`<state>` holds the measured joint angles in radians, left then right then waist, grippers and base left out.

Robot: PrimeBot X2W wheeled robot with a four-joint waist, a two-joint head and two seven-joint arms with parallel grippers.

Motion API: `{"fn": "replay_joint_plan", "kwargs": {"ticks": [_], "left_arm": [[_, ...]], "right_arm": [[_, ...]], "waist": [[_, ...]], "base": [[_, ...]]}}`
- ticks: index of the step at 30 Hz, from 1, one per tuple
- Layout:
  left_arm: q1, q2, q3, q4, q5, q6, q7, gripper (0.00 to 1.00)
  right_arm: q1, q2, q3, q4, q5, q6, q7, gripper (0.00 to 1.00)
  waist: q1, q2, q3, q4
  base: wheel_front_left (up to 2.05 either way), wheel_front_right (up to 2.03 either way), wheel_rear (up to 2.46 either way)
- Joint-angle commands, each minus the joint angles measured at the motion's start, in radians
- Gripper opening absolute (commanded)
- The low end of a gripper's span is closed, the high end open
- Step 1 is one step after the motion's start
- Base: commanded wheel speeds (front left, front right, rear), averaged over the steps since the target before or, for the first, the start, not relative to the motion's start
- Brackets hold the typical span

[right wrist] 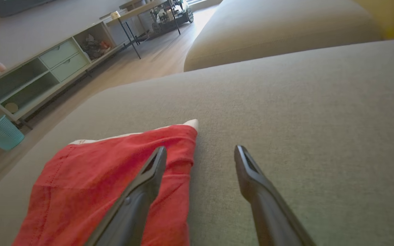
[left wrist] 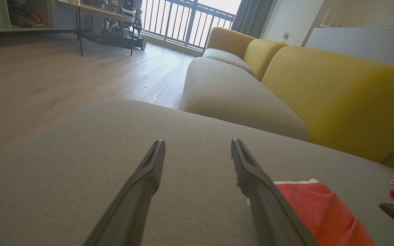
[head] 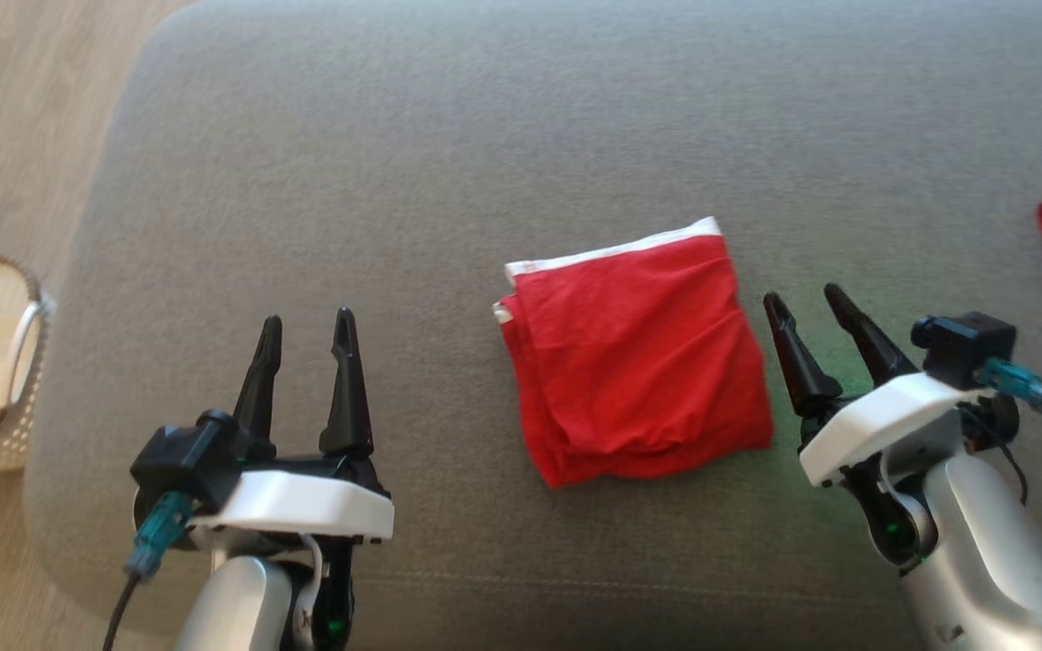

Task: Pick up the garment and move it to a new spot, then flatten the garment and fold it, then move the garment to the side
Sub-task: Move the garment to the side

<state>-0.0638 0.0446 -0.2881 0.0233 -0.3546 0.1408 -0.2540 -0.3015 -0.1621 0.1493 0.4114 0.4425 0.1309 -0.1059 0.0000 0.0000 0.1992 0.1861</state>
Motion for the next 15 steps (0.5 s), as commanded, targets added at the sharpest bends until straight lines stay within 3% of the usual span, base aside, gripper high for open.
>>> {"fn": "replay_joint_plan", "kwargs": {"ticks": [1,7,15], "left_arm": [[-0.040,0.006,0.025,-0.031,-0.003,0.002,-0.008,1.00],[-0.044,0.006,0.024,-0.029,-0.010,0.007,-0.008,1.00],[-0.043,0.006,0.017,-0.033,-0.015,0.011,-0.008,1.00]], "right_arm": [[-0.028,-0.013,0.025,-0.021,0.015,0.000,0.001,1.00],[-0.052,-0.034,0.095,0.053,0.134,0.000,0.021,1.00],[-0.074,-0.064,0.158,0.128,0.197,0.000,0.020,1.00]], "waist": [[0.0000,0.0000,0.012,0.016],[0.0000,0.0000,0.018,0.051],[0.0000,0.0000,0.029,0.084]], "base": [[0.00,0.00,0.00],[0.00,0.00,0.00],[0.00,0.00,0.00]]}}
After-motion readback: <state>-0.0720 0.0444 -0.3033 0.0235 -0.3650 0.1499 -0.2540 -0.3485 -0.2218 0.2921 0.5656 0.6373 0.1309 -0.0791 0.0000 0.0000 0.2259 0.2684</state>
